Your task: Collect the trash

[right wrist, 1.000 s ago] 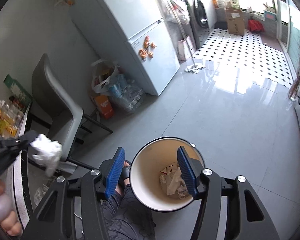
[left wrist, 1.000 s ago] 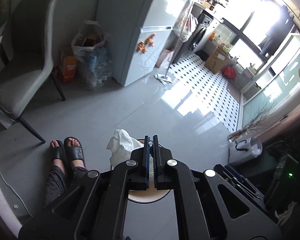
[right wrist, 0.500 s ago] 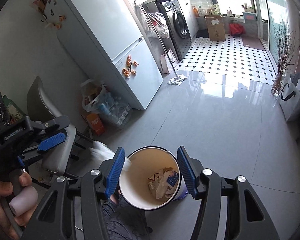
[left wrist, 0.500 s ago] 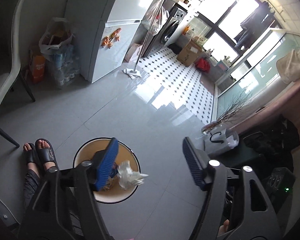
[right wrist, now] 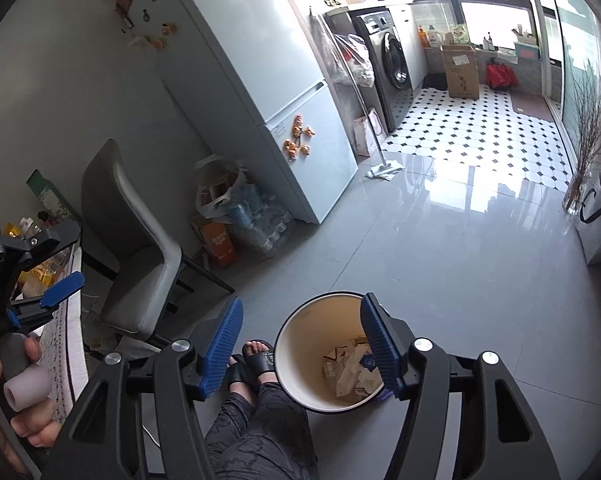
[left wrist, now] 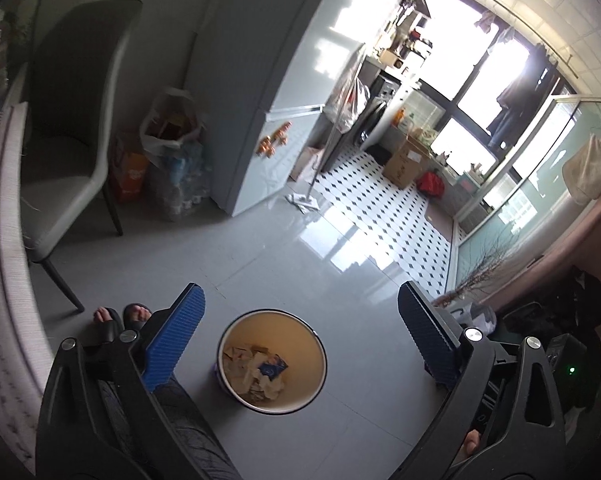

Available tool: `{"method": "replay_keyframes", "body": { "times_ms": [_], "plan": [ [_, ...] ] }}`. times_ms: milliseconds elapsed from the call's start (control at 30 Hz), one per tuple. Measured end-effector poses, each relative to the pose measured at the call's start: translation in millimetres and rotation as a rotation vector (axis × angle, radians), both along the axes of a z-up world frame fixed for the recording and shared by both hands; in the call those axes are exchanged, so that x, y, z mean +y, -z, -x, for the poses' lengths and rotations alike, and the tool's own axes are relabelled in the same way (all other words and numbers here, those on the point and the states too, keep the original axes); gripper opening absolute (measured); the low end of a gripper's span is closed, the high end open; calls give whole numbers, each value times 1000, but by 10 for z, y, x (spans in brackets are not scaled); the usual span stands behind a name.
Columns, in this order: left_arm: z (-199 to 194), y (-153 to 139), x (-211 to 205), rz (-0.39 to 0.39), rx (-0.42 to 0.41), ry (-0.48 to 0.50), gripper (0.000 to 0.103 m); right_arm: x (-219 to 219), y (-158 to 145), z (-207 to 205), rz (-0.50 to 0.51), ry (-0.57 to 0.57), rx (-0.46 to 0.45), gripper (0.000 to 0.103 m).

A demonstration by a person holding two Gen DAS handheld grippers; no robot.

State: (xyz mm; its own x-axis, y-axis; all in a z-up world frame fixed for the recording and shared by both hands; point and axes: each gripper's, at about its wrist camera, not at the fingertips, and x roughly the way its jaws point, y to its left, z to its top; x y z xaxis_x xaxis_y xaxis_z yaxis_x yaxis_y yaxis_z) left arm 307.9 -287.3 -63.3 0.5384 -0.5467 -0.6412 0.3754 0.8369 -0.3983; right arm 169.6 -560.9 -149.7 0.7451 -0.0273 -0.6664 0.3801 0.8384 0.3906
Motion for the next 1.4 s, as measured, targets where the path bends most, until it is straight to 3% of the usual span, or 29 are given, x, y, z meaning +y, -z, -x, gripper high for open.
{"method": "replay_keyframes", "body": {
  "times_ms": [467,767,967,1400],
  "plan": [
    [521,-495,1382,-31,-112,-179,97,1028,-752,95,73,-116,-116,95],
    [1106,-703,2206,-39,-173,-291,97,1719,-1144,280,118,-233,-169,95],
    [1504,-803,2596,-64,-203,-357,97,2037,-1218,406,122,-304,-185,95],
    [2273,-815,3082,-87,-242,-437,97,2617,-1333,684,163,-444,-208,95]
  ]
}}
